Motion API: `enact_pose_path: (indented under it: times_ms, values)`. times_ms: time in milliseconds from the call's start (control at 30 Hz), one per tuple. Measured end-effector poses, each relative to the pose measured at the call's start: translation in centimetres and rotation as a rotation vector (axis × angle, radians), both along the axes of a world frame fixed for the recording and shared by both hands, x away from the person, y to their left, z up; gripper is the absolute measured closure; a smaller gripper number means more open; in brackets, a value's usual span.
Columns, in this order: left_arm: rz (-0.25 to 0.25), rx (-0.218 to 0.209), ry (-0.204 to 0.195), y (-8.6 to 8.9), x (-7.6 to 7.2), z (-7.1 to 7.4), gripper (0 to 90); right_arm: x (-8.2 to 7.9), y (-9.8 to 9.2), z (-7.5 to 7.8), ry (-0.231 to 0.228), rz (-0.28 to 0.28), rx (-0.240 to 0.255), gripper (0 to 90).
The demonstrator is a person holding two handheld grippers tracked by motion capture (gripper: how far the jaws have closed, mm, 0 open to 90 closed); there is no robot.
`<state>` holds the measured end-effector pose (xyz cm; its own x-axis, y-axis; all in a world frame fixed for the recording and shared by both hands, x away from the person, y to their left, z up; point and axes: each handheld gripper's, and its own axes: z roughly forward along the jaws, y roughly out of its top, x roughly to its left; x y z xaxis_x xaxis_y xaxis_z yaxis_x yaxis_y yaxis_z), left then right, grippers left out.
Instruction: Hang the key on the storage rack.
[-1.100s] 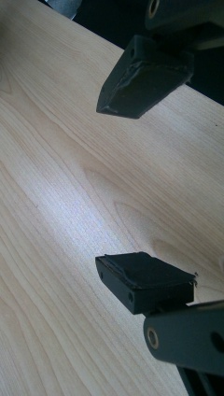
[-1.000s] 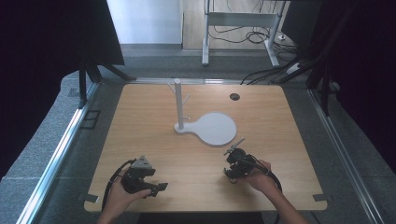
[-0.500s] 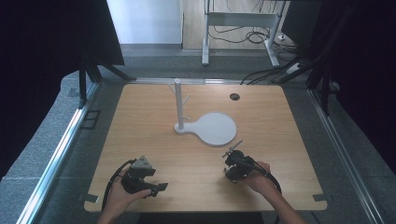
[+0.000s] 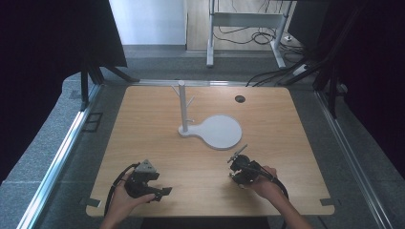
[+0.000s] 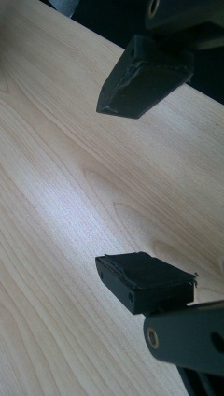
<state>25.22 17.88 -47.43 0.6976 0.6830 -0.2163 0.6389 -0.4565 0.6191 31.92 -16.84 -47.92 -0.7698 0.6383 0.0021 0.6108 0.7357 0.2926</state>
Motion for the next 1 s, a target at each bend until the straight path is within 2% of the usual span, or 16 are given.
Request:
enact_pose_path:
  times_ms: [167, 400, 500, 800, 1000]
  values:
    - [0.003, -0.006, 0.001, 0.0, 0.0, 0.0, 23.1, 0.1, -0.1, 0.2, 0.008, 0.004, 0.009, 84.2]
    - [0.008, -0.002, 0.000, 0.2, 0.0, 0.0, 23.1, 0.5, 0.0, 2.0, -0.035, 0.002, 0.022, 84.2]
    - [0.009, -0.001, -0.002, 0.2, 0.0, 0.1, 23.1, 0.6, 0.0, 2.7, -0.041, 0.009, 0.044, 84.2]
    - [0.009, 0.003, -0.004, 0.2, 0.0, 0.1, 23.1, 1.1, -0.1, 4.9, -0.103, 0.010, 0.093, 84.2]
    - [0.008, -0.009, -0.004, 0.2, -0.2, 0.3, 23.0, 1.7, 0.4, 6.2, -0.134, 0.018, 0.117, 84.2]
